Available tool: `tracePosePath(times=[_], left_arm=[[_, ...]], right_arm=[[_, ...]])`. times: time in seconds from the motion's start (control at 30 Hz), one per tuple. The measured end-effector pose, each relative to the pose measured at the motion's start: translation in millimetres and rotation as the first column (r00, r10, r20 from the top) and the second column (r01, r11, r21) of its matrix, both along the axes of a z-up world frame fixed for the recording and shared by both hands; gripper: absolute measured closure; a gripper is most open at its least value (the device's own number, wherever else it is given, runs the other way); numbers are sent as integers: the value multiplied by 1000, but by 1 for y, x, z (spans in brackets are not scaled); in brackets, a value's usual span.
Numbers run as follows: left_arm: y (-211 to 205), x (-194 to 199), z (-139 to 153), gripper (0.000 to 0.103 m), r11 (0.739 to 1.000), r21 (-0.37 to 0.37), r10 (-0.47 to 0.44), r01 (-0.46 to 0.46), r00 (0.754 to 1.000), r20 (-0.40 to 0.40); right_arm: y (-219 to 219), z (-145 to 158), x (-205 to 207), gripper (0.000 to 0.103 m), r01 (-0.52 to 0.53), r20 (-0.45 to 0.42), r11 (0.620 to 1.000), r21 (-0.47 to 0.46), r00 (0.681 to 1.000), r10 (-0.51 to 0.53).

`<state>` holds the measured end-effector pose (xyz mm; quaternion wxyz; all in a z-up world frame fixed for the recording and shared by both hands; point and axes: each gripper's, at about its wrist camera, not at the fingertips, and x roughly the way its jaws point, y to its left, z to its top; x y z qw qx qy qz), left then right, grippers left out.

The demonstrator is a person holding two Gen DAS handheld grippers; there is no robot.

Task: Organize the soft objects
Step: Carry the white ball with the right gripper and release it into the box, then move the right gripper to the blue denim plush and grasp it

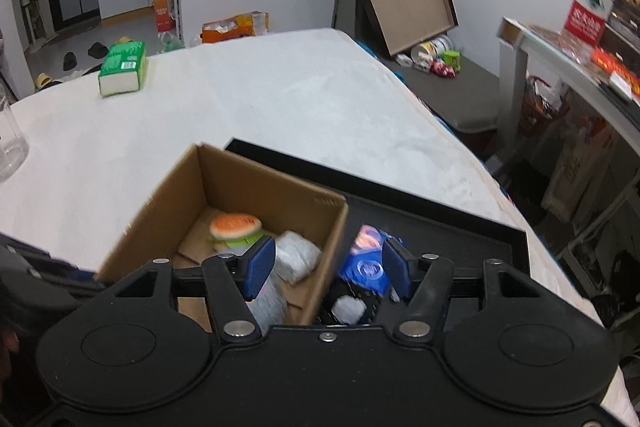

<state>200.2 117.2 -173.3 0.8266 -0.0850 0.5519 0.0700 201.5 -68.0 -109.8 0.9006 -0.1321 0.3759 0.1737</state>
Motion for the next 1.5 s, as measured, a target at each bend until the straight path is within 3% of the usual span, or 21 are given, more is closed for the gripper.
tracePosePath(times=[0.4, 0.47, 0.63, 0.83, 1.2, 1.5], left_arm=[[-11, -5, 9, 87, 999, 45, -11, 9, 999, 42], [-15, -6, 10, 84, 998, 62, -9, 6, 999, 42], [-21, -5, 14, 59, 995, 95, -15, 10, 998, 53], [-32, -3, 20, 50, 989, 149, -19, 10, 998, 63], [-56, 7, 16, 44, 957, 284, -68, 58, 997, 25], [-66, 14, 10, 43, 939, 334, -86, 81, 996, 1]], right_arm=[[-39, -11, 4, 38, 31, -15, 998, 61, 999, -31], [-45, -13, 6, 38, 34, -20, 996, 81, 999, -33], [-59, -15, 7, 33, 30, -26, 991, 134, 999, -26], [-80, -28, 13, 32, 44, -57, 981, 189, 998, -33], [-113, -57, 29, 31, 86, -116, 966, 244, 991, -59], [-129, -82, 47, 31, 115, -135, 945, 306, 988, -76]])
